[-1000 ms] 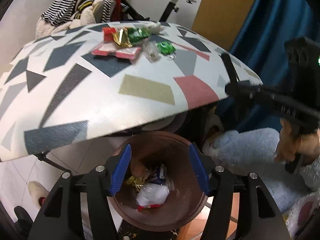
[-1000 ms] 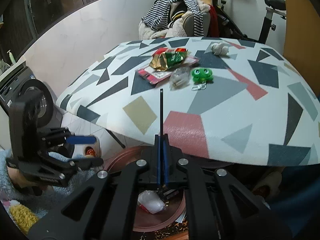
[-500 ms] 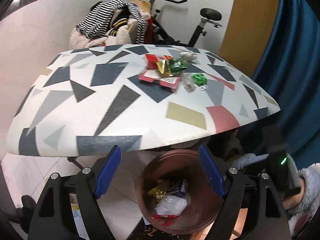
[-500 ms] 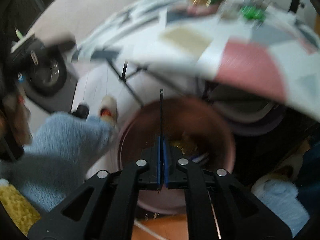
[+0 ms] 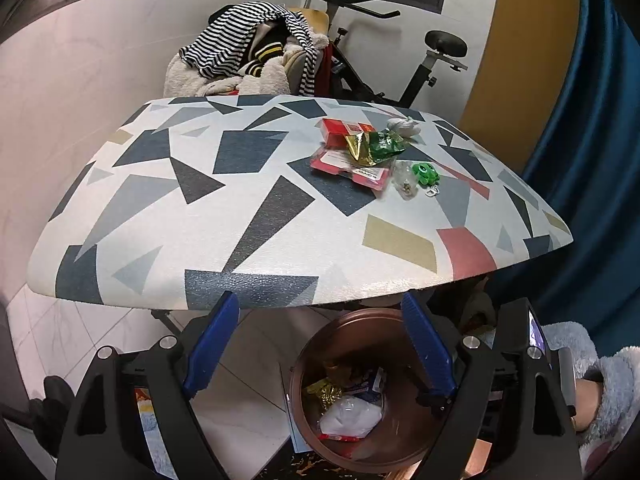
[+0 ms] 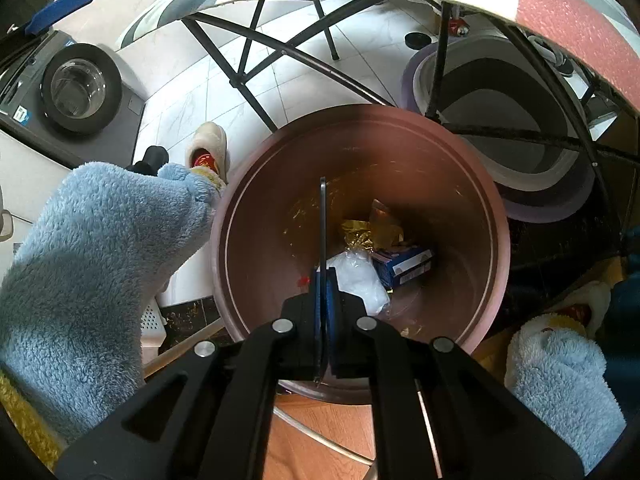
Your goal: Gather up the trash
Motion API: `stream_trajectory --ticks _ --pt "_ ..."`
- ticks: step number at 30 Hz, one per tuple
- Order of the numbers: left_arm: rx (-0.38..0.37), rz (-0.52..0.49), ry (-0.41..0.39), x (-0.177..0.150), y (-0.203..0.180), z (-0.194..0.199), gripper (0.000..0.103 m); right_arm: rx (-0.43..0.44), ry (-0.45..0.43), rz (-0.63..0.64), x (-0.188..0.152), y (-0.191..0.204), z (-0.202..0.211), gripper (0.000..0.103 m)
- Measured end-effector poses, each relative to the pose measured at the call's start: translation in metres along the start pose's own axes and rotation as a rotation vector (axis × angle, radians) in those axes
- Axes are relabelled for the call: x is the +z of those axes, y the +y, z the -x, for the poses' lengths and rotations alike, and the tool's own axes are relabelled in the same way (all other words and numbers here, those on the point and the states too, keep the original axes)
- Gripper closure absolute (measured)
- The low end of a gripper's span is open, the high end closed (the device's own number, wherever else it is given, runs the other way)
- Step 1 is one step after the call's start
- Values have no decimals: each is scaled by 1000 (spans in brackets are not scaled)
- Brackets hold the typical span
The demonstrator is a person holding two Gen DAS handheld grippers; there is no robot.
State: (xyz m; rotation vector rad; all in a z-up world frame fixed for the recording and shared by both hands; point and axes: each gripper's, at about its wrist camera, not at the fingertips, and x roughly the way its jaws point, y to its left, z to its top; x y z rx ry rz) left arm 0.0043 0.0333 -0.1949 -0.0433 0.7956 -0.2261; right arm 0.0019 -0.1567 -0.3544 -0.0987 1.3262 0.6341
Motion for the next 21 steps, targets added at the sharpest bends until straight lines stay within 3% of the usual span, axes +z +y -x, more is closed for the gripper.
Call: stream_trajectory --ticks 2,7,9,14,21 --pt "1 1 -1 -1 0 1 22 -8 -2 0 0 1 -1 81" --pt "0 -1 -4 0 1 1 22 -32 -31 3 3 1 3 27" --pt "6 -12 -7 1 0 0 22 -55 -55 -7 4 -1 8 13" --pt "1 -26 -17 8 0 0 22 -104 -158 -15 10 -9 34 6" --pt "-8 -66 -45 24 -7 1 22 -149 -262 -5 26 -20 73 6"
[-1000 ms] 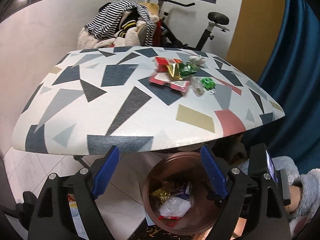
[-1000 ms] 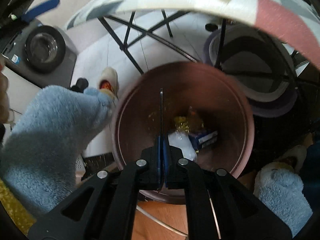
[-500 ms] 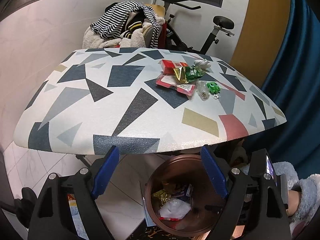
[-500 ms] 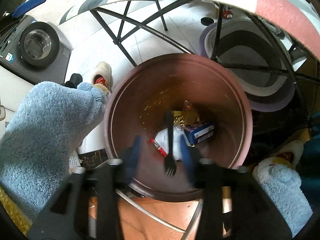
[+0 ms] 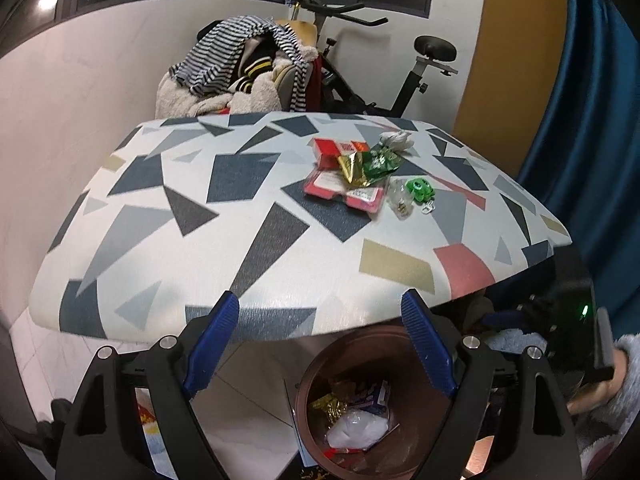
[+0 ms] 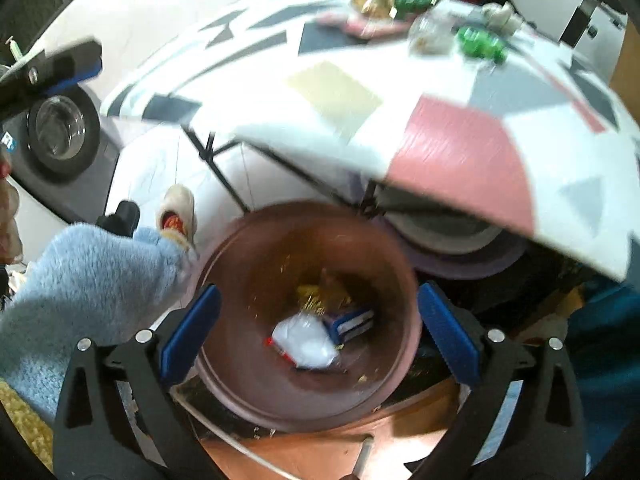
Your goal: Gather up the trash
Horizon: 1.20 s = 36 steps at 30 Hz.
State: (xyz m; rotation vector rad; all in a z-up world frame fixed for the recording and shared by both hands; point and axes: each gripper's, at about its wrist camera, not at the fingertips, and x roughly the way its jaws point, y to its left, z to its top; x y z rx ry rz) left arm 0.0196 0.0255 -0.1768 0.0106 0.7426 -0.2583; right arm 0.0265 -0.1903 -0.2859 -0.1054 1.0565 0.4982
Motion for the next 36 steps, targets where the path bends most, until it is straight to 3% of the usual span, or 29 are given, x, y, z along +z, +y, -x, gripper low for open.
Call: stream_trajectory --ticks 3,10,18,29,33,36 --pt "0 -25 -13 7 -4 1 21 -23 -47 -17 15 -12 14 6" --pt "-16 -46 -48 26 -10 2 6 -72 -140 -37 45 -35 45 6" --pt "-12 -99 -85 50 -14 -2 6 -81 -215 -104 70 -73 65 6" --pt "-67 -70 -113 78 -4 -19 6 -127 -199 -79 89 -105 62 6" --pt "-54 -82 -103 84 0 -33 6 -201 -166 -61 103 -112 48 6" --pt "-56 -74 -81 86 5 -45 6 -174 -177 -69 115 -121 37 6"
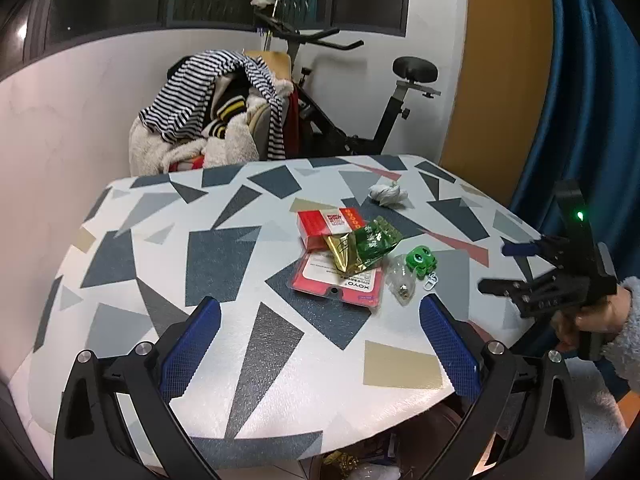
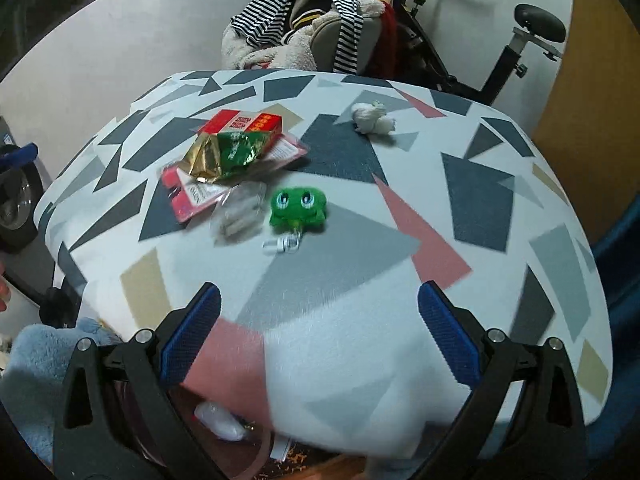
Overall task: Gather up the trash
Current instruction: 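Grasp the green frog toy with the right tool while the left tool grasps the gold-green foil wrapper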
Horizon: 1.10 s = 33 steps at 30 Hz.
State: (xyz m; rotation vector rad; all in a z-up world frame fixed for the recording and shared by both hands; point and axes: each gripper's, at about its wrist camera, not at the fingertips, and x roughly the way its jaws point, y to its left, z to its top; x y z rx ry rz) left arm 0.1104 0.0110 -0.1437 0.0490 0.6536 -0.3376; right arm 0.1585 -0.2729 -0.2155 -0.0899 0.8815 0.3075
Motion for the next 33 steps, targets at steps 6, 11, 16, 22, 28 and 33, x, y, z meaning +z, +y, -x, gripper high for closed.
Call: stream_trajectory --ticks 6,11,16,22,28,33 --pt "-11 54 40 0 11 -24 6 55 20 -67 30 -6 -44 25" --pt "-17 64 51 2 12 -37 6 34 75 -85 43 1 -77 30" --pt "-60 128 88 9 19 -58 29 18 93 -58 46 8 -89 58" --pt "-174 270 133 16 28 -95 47 5 21 -82 38 -3 -70 59" --pt "-233 363 167 25 30 -139 46 32 -35 -146 32 -22 -48 59" --pt "-200 251 225 33 9 -172 46 34 -55 -150 26 -28 -36 59"
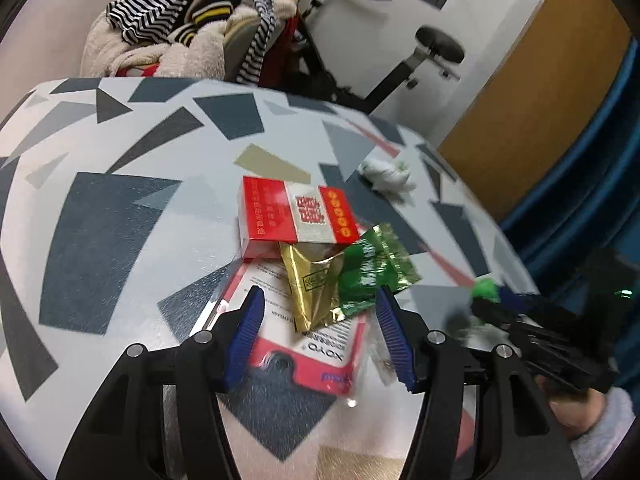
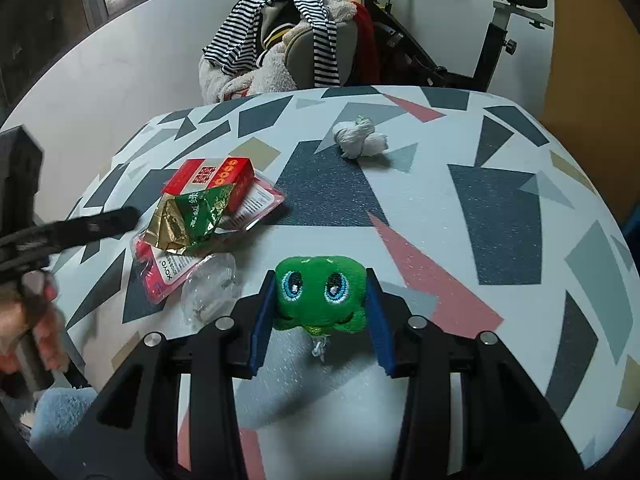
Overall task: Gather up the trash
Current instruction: 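Grasp the green frog toy with the right tool while the left tool grasps the gold-green foil wrapper, then carry the foil wrapper into the bin and open the left tool while the right tool carries the frog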
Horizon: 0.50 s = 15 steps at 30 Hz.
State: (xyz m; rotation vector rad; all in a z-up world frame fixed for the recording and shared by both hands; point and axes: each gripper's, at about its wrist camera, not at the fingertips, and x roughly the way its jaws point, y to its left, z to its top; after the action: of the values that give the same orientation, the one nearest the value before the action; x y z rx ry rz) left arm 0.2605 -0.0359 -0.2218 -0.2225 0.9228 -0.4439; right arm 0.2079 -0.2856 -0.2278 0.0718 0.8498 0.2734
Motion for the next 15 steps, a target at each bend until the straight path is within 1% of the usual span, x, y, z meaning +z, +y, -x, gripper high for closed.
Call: stream_trajectory --ticks 4,5,6,7,9,15 --pt "19 31 20 4 4 -17 48 5 -9 -13 -4 -5 8 59" --pt "16 32 27 5 4 -20 54 5 -9 -15 -5 -6 9 59" --pt "16 27 38 5 3 -22 77 5 -9 -16 -6 -7 10 59" --pt "20 21 42 5 2 -23 84 5 -9 -15 -7 -8 12 59" --pt "7 4 26 3 0 -16 88 5 -11 -14 -9 -9 15 59" --pt "-5 -63 -26 -3 -16 17 89 19 -40 -17 -13 -6 32 59"
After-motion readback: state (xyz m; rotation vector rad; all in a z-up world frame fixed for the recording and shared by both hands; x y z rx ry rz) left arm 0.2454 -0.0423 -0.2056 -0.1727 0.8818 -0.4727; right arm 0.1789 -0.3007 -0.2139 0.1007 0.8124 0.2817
